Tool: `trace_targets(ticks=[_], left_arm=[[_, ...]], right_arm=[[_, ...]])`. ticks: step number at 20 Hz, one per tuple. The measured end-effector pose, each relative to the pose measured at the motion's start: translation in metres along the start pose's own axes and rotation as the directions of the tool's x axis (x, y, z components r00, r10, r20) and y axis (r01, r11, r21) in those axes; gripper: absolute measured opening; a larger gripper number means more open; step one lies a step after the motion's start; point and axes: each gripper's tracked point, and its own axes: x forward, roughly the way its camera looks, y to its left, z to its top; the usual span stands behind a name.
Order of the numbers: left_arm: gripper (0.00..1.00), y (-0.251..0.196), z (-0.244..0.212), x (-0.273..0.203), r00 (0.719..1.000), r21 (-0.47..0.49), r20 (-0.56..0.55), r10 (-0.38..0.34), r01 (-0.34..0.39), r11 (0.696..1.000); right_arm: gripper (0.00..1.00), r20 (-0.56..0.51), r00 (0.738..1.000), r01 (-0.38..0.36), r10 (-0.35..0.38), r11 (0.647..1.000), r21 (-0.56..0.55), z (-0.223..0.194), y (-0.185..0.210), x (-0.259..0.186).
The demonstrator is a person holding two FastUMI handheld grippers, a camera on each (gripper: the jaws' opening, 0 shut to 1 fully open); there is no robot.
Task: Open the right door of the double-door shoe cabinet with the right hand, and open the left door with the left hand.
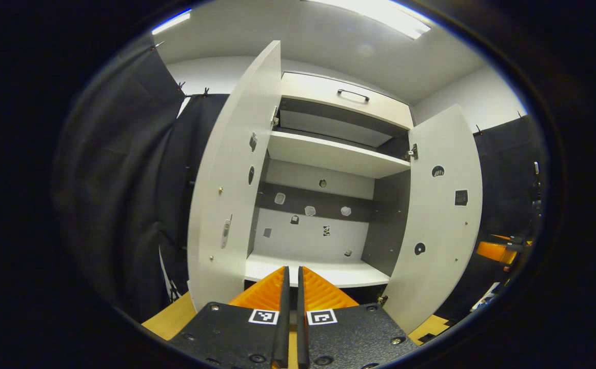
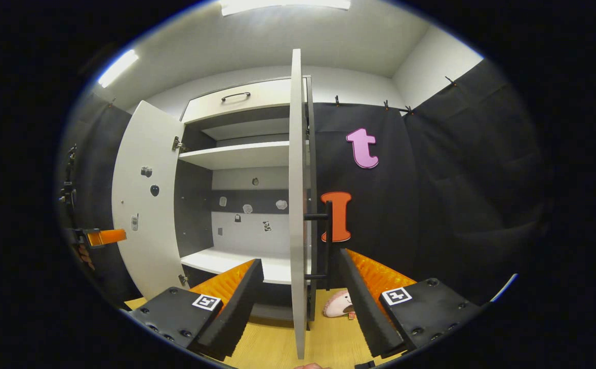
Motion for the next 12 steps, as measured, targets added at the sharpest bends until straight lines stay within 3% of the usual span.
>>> trace_targets(ticks=[4,7,9,10,12], left_arm=[[0.08,-0.009,-0.003,0.008,0.999,0.051,0.014,0.039,-0.04,0.998],[0.14,-0.019,-0.003,0.009,1.0,0.022,0.021,0.018,-0.018,1.0],[0.34,-0.015,-0.002,0.012,0.999,0.014,0.024,0.026,-0.027,1.0],[0.49,-0.013,0.0,0.011,0.999,0.016,0.031,0.033,-0.033,0.999],[0.62,-0.011,0.003,0.01,0.998,0.026,0.043,0.036,-0.037,0.999]], right_arm=[[0.98,0.029,0.999,-0.021,0.022,0.999,-0.026,0.001,0.002,-0.002],[0.94,0.025,1.0,-0.011,0.011,1.0,-0.019,0.0,-0.001,0.0],[0.94,0.023,1.0,-0.005,0.005,1.0,-0.006,-0.001,-0.004,0.002],[0.98,0.02,1.0,-0.001,0.001,1.0,-0.003,-0.002,-0.006,0.003],[0.94,0.017,1.0,0.006,-0.006,1.0,-0.002,-0.003,-0.008,0.005]])
